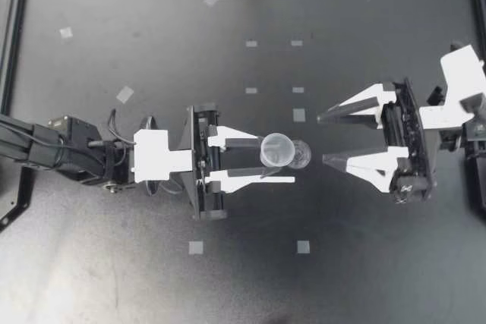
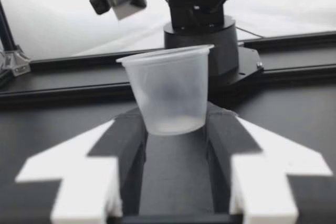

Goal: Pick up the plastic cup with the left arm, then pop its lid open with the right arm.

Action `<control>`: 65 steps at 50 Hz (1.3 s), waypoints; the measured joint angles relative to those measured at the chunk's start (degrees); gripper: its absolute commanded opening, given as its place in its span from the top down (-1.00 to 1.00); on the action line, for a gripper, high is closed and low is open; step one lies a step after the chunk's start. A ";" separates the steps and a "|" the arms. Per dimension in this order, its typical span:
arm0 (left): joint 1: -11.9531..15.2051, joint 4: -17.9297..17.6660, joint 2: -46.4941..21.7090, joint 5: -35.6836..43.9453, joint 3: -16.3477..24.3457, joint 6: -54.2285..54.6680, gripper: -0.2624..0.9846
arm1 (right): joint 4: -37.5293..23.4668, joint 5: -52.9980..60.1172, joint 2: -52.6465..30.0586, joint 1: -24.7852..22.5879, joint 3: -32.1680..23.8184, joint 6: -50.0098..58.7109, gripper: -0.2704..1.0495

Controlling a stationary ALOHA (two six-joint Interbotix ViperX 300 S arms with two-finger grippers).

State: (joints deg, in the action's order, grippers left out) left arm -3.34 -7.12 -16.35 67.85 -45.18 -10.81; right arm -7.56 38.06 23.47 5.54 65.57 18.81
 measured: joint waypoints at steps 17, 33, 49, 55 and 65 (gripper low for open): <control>-0.44 0.00 0.00 0.00 0.00 0.35 0.30 | 0.00 0.00 -0.70 0.00 0.35 -7.56 -0.57; -0.62 0.00 0.00 -0.09 0.00 0.44 0.30 | 0.00 0.00 -0.70 0.00 0.97 -7.65 -0.57; -0.53 0.00 0.00 -0.09 0.00 0.44 0.30 | 0.00 0.00 -1.05 0.00 1.05 -7.56 -0.57; -0.53 0.00 0.00 -0.09 0.00 0.44 0.30 | 0.00 0.00 -1.05 0.00 1.05 -7.56 -0.57; -0.62 0.00 0.00 -1.32 0.18 0.44 0.30 | 0.00 0.00 -1.05 0.00 0.97 -7.56 -0.57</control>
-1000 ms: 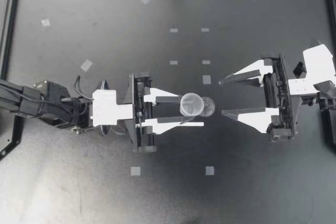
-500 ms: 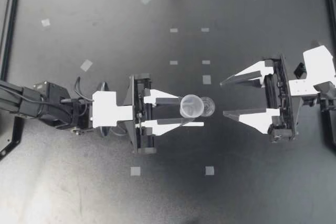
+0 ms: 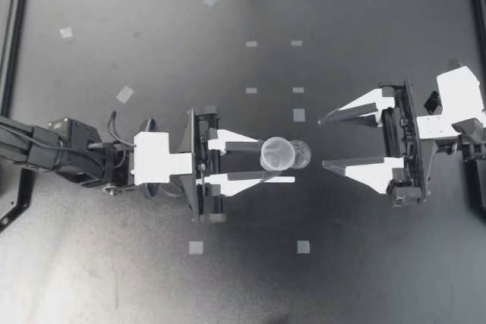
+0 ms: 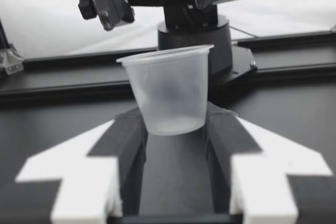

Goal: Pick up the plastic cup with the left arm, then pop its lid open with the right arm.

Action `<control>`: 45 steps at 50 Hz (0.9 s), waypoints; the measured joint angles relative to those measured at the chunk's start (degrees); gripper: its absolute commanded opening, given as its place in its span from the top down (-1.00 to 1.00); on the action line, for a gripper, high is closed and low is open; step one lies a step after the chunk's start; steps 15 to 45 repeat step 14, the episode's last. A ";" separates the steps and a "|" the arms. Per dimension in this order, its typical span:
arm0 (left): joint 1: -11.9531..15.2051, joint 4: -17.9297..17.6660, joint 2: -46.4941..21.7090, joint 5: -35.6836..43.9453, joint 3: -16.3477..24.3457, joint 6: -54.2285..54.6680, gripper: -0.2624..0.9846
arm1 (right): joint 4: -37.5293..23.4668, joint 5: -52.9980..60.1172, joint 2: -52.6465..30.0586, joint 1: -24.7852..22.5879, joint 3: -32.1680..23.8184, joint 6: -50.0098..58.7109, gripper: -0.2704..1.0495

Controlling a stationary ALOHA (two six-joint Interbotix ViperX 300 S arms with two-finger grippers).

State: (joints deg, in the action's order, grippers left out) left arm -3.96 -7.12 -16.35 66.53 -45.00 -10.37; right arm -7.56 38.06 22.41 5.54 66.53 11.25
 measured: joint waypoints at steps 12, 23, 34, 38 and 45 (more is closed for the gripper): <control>0.00 0.09 0.00 -4.22 1.58 -0.09 0.30 | -0.09 0.00 0.00 0.00 0.09 0.00 -0.57; 0.00 0.00 0.00 -4.31 1.67 -0.09 0.30 | 0.00 0.00 0.00 0.00 0.00 0.00 -0.57; 0.00 0.00 0.00 -4.31 1.67 -0.09 0.30 | 0.00 0.00 0.00 0.00 0.00 0.00 -0.57; 0.00 0.00 0.00 -4.31 1.67 -0.09 0.30 | 0.00 0.00 0.00 0.00 0.00 0.00 -0.57; 0.00 0.00 0.00 -4.31 1.67 -0.09 0.30 | 0.00 0.00 0.00 0.00 0.00 0.00 -0.57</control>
